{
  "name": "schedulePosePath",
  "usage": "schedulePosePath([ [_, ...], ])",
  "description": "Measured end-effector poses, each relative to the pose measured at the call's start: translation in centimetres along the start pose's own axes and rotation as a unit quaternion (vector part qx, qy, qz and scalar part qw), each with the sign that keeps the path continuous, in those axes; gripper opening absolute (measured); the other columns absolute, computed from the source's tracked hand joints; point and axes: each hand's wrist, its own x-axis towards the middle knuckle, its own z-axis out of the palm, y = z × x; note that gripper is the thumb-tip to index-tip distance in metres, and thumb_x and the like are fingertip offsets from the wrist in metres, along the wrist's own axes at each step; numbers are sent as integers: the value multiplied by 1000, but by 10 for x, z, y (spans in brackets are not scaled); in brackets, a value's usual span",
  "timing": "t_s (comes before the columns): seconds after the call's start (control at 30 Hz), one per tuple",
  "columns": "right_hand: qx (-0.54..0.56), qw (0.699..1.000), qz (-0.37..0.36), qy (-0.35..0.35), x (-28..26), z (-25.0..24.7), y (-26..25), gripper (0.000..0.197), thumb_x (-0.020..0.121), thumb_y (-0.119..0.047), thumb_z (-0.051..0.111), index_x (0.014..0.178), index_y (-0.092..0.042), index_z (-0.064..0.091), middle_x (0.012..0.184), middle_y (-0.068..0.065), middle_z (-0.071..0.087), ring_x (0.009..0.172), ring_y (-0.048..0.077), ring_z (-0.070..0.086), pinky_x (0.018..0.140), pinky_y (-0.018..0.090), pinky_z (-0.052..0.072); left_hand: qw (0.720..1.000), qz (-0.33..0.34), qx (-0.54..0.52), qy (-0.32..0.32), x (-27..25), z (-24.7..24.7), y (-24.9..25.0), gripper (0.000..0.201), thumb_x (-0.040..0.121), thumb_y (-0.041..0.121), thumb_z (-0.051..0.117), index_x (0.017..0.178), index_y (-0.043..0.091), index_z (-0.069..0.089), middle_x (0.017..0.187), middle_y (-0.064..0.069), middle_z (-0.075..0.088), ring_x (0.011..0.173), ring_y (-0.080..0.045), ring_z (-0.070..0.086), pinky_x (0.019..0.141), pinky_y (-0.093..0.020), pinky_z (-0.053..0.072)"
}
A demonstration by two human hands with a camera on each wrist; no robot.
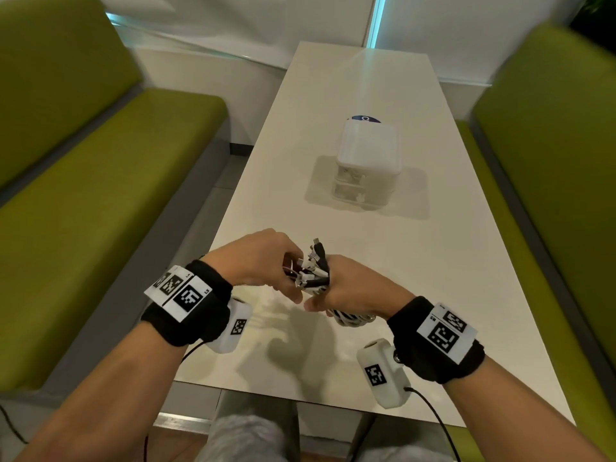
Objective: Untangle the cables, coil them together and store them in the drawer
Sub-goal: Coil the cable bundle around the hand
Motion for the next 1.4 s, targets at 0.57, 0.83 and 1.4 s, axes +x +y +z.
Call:
schedulePosePath([
  [0.57,-18,996,48,78,-1,9,14,21,80,-22,71,69,-17,54,65,1,56,61,19,50,62,31,41,996,50,-35,70,2,10,12,37,72,19,75,43,24,52,40,4,45,42,-12,34,43,-18,25],
  [0.83,143,988,54,32,-9,3,11,12,90,-1,58,96,-6,67,62,1,66,45,15,61,51,26,52,992,75,-3,97,9,6,12,25,71,29,79,55,18,64,42,2,47,44,-15,34,47,-24,27],
  [1.4,120,932,4,342,-1,-34,-1,35,84,-10,68,57,-22,50,45,-18,53,38,5,48,45,21,38,988,-7,-91,124,-4,-1,2,32,79,56,69,70,26,62,60,7,68,56,-10,64,56,-28,49],
])
